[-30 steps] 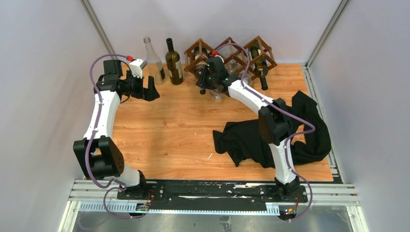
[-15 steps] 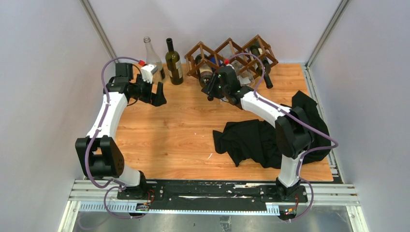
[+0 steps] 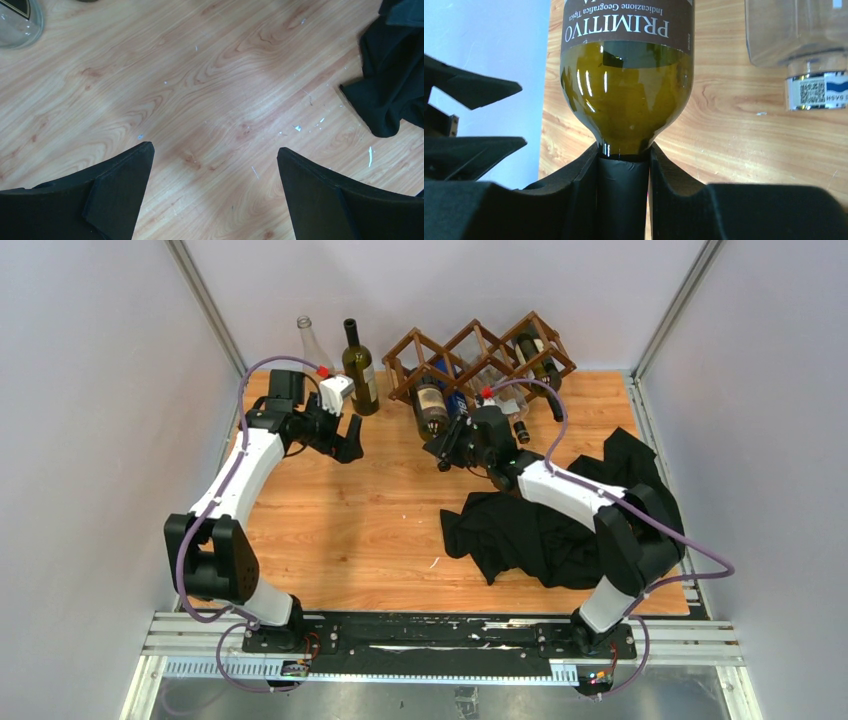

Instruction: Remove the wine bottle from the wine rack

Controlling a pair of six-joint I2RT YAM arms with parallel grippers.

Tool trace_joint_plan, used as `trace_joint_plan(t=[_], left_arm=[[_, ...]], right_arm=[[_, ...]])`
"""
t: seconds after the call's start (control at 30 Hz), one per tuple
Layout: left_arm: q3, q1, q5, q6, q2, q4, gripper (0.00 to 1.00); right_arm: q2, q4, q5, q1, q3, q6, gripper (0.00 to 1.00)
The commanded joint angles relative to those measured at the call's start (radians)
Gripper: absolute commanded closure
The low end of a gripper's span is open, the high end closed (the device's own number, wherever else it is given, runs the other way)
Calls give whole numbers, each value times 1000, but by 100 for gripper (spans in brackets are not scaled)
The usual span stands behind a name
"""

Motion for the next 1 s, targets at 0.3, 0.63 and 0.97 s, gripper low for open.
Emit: trace_joint_plan(t=[0.3, 0.63, 0.97], left_arm=[[-3, -18, -26, 50, -14, 17, 0], [-60, -18, 35, 110, -110, 13, 0], [-177, -106, 113, 423, -294, -84, 0]], right_arm=[[-233, 15, -33, 49, -128, 9, 100], [-409, -181, -13, 86, -165, -17, 100], [-455, -559, -32, 156, -38, -151, 100]])
